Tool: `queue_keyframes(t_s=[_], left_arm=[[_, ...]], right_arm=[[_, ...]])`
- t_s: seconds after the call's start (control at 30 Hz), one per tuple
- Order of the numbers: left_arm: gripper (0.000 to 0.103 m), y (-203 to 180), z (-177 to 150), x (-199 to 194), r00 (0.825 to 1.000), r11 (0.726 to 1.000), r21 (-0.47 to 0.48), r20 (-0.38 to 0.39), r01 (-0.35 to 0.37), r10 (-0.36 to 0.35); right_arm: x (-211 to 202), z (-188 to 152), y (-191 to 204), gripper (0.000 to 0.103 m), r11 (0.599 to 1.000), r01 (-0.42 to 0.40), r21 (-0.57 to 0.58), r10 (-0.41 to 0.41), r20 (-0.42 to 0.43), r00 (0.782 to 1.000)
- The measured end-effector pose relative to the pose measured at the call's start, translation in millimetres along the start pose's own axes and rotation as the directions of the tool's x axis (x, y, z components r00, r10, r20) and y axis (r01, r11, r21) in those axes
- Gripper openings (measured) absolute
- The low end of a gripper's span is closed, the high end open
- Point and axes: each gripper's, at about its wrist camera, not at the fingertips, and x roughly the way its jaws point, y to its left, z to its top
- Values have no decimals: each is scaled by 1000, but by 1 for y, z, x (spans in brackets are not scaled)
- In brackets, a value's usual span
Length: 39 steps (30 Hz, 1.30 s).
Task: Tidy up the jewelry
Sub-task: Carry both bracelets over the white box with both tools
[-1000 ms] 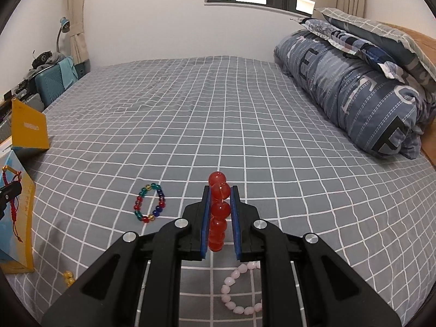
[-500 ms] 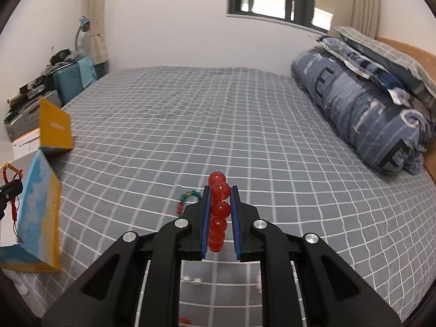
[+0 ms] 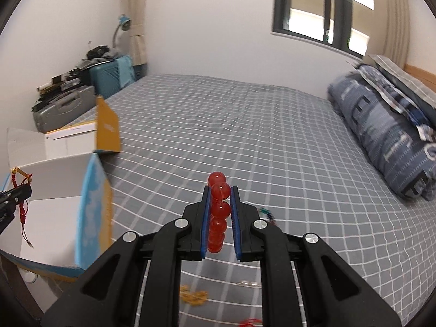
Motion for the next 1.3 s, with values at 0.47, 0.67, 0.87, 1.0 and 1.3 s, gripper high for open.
queue_keyframes(t_s=[0.47,0.67,0.87,1.0,1.3], left_arm=[[4,103,-8,-1,993,988,-99,-33,-115,113],[4,136,-13,12,985,979,-119,-68,-164,157],[4,164,-17,31,973,968,-154,-146,-200,178],[4,175,-19,51,964,967,-173,-222,-188,147],[5,180,-28,75,937,967,-177,-330,-183,117]], right_arm=[[-3,12,118,13,979,-163,-123,165,1,986],[3,10,169,13,958,-227,-173,226,-26,974],[14,3,221,13,936,-283,-210,270,-86,959],[37,-2,249,13,936,-274,-219,236,-184,954],[82,-19,278,13,926,-329,-185,242,-377,894]])
